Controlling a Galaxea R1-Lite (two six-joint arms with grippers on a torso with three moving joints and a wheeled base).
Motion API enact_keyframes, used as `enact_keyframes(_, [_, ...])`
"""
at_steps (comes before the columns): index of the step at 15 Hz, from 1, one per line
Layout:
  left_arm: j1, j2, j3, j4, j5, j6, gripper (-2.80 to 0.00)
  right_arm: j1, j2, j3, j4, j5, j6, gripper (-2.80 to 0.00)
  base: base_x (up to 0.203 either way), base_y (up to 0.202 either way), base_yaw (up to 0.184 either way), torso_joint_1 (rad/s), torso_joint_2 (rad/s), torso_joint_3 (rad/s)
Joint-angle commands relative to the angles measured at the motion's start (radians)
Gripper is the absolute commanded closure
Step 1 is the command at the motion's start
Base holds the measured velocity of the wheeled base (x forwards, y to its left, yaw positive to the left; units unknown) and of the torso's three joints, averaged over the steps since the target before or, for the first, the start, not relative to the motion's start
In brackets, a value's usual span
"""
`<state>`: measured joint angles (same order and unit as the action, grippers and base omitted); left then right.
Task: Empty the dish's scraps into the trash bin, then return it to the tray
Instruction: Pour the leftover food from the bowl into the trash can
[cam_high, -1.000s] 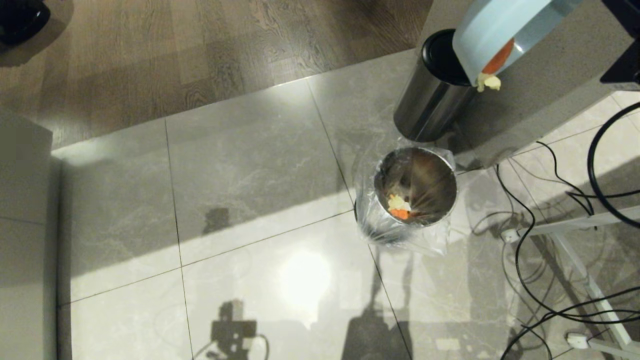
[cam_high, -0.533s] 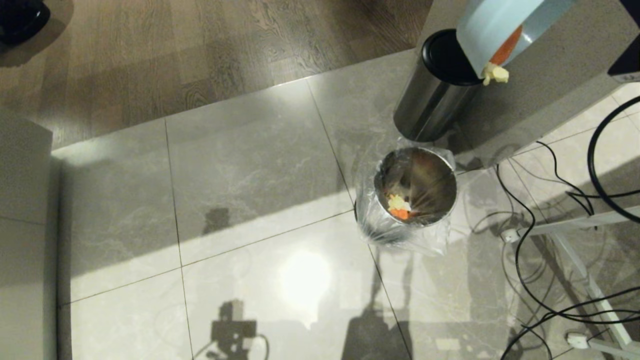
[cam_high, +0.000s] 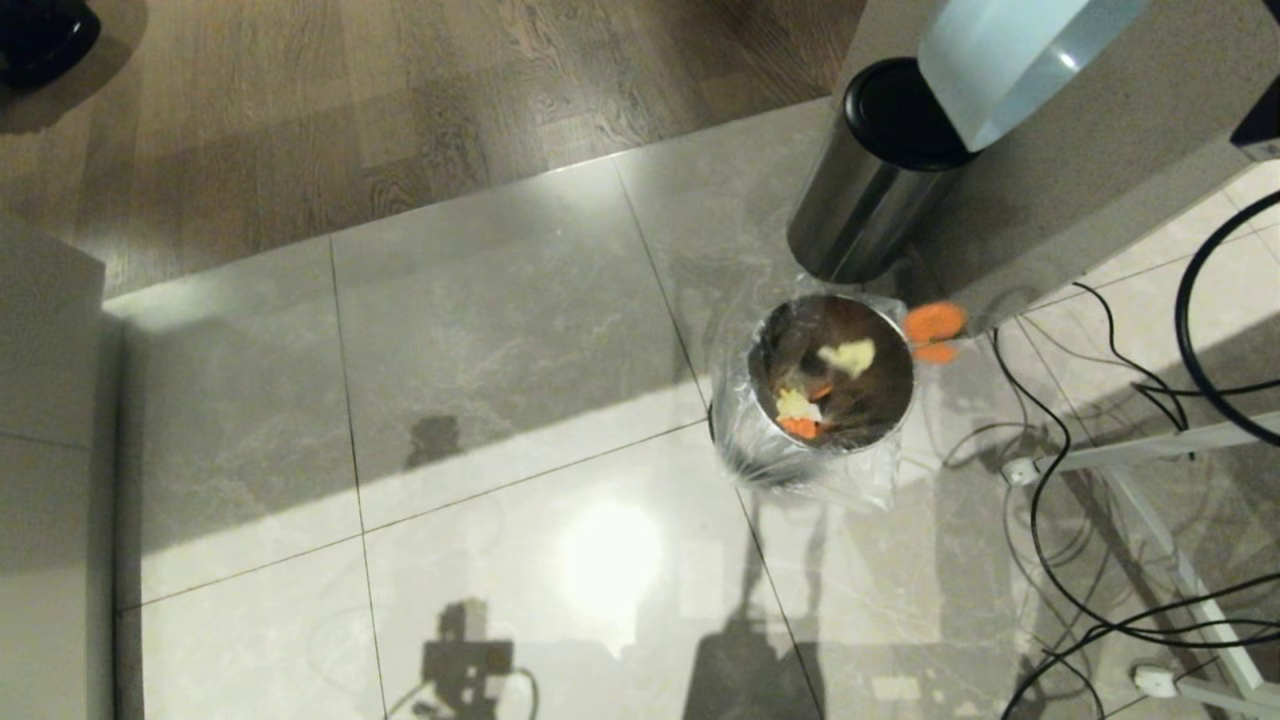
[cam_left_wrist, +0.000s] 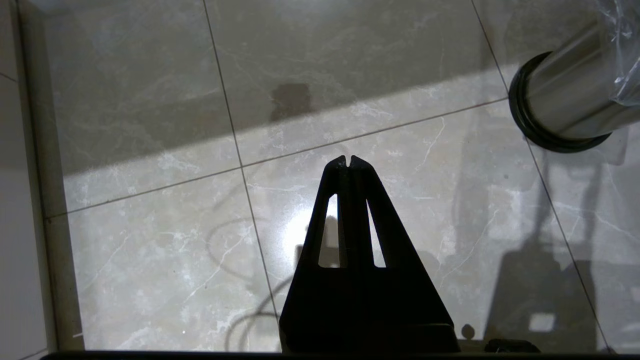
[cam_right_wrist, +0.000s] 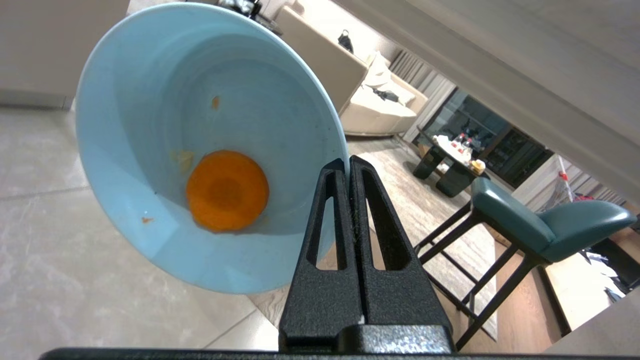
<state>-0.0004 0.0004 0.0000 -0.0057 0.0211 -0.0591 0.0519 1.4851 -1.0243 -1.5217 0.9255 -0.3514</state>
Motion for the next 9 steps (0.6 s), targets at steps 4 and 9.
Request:
enact_keyframes(4, [-0.001, 0.001, 0.000, 0.000, 0.000, -0.001, 0.00, 0.002, 0.004, -0.004, -0.048, 0.005, 0.005, 0.00, 0.000, 0.000, 0.000, 0.000, 0.00, 0.000])
enact_keyframes(9, [0.000, 0.001, 0.000, 0.000, 0.000, -0.001, 0.00, 0.002, 0.018, 0.015, -0.048, 0.006, -0.005, 0.00, 0.000, 0.000, 0.000, 0.000, 0.00, 0.000])
